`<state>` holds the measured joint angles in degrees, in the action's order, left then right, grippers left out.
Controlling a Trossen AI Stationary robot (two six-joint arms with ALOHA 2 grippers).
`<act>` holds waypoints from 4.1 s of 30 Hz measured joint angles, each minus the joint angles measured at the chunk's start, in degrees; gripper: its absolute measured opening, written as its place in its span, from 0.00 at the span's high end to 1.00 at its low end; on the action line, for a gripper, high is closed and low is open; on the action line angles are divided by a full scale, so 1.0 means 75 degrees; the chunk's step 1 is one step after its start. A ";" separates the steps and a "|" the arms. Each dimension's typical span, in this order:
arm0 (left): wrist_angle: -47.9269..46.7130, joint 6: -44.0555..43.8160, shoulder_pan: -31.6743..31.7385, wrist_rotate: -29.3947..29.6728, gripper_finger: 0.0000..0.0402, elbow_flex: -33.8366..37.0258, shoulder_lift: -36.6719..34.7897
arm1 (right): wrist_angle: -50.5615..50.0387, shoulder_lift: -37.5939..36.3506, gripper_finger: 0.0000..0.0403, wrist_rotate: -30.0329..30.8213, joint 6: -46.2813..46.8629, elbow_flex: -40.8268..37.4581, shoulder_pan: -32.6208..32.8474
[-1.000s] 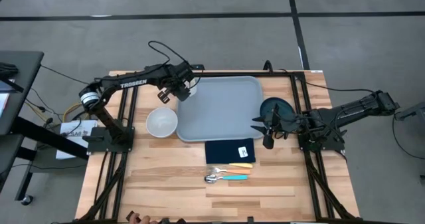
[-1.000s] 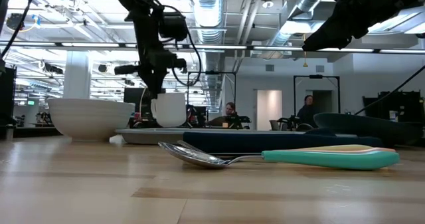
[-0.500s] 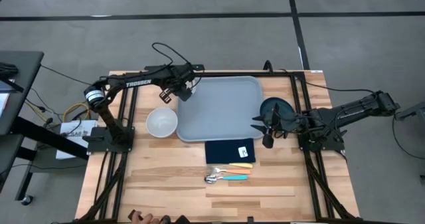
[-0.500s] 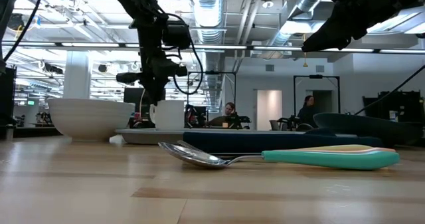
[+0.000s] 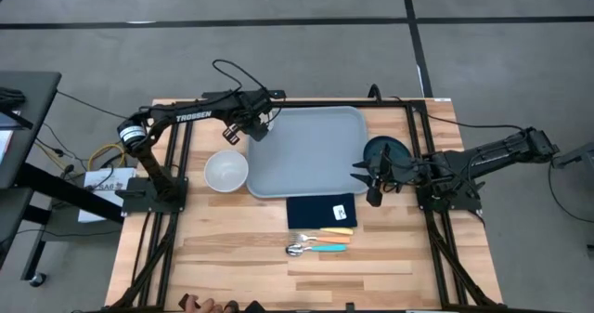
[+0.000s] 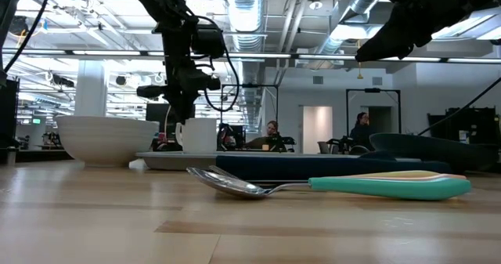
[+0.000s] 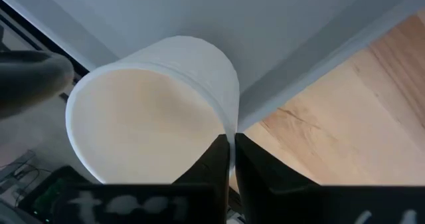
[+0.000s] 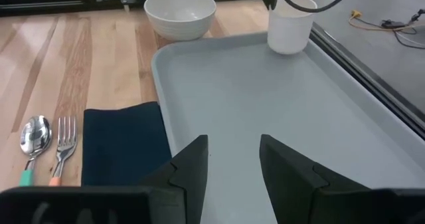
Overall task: Set up tray
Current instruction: Put the white mug on the gray serving tray, then put the black plate on the gray serving tray below the white mug
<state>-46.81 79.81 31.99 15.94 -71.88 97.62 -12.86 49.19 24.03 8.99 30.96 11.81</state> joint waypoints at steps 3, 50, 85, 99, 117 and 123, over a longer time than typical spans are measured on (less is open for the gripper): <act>0.0011 -0.0003 0.0000 0.0005 0.95 0.0000 0.0000 | 0.0000 0.0000 0.68 0.0000 0.0000 0.0000 0.0000; -0.2715 -0.3421 -0.0406 0.2087 0.89 -0.1281 -0.0015 | -0.0006 0.0000 0.68 -0.0006 0.0009 0.0004 0.0003; 0.4346 -1.1117 -0.3442 -0.2016 0.89 0.5043 -0.7062 | -0.1751 -0.0003 0.68 -0.0133 0.1991 0.0006 -0.0443; 0.5176 -1.1010 -0.4344 -0.0268 0.89 0.6143 -0.7635 | -0.4316 0.0131 0.68 -0.1991 0.3195 0.0710 -0.0763; 0.4991 -1.1001 -0.4366 -0.0548 0.89 0.6143 -0.7632 | -0.6776 0.3412 0.68 -0.2814 0.3204 0.2157 -0.0209; 0.4918 -1.1007 -0.4364 -0.0551 0.89 0.6143 -0.7632 | -0.6815 0.3718 0.68 -0.2663 0.3258 0.2323 0.0093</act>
<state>-9.93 -2.74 -0.74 11.81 -25.80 40.38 -63.98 77.08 4.06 33.43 48.38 12.51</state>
